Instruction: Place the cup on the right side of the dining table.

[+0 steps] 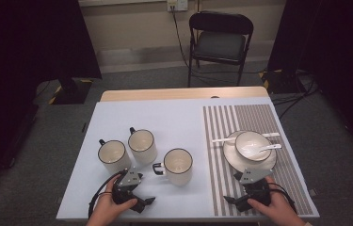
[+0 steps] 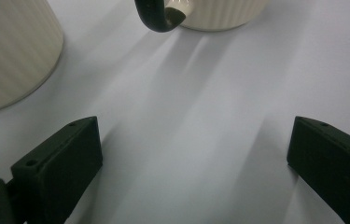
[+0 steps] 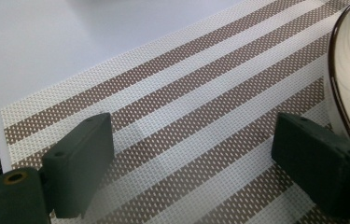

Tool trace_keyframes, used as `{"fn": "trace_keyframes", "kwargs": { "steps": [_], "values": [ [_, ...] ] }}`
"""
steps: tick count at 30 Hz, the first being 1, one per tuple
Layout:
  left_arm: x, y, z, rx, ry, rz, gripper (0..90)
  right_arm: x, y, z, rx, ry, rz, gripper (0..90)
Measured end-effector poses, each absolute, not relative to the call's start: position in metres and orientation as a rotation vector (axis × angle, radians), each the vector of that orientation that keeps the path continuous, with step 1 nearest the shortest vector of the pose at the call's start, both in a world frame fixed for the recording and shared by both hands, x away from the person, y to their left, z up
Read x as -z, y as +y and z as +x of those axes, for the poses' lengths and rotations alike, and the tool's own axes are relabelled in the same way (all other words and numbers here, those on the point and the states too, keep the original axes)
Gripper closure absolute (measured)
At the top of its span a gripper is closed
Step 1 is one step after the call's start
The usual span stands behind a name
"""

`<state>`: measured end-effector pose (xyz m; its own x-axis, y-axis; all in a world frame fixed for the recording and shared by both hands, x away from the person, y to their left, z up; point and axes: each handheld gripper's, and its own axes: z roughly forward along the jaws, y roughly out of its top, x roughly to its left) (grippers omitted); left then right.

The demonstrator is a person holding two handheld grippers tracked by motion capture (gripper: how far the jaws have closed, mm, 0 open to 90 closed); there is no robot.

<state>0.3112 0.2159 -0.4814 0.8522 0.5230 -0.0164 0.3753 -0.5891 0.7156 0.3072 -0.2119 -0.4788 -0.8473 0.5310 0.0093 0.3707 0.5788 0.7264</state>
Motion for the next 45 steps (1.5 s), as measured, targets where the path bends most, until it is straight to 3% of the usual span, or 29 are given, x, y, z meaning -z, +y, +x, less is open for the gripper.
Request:
{"fn": "trace_keyframes", "kwargs": {
  "steps": [14, 20, 45],
  "values": [
    [0.479, 0.214, 0.312, -0.250, 0.647, 2.292, 0.7, 0.476, -0.209, 0.309, -1.085, 2.631, 0.746, 12.3],
    [0.472, 0.215, 0.312, -0.270, 0.724, 2.293, 17.5, 0.472, -0.208, 0.312, -1.060, 2.667, 0.762, 13.0],
    [0.465, 0.203, 0.310, -0.264, 0.712, 2.341, 17.0, 0.458, -0.188, 0.317, -1.029, 2.742, 0.645, 13.2]
  ]
}}
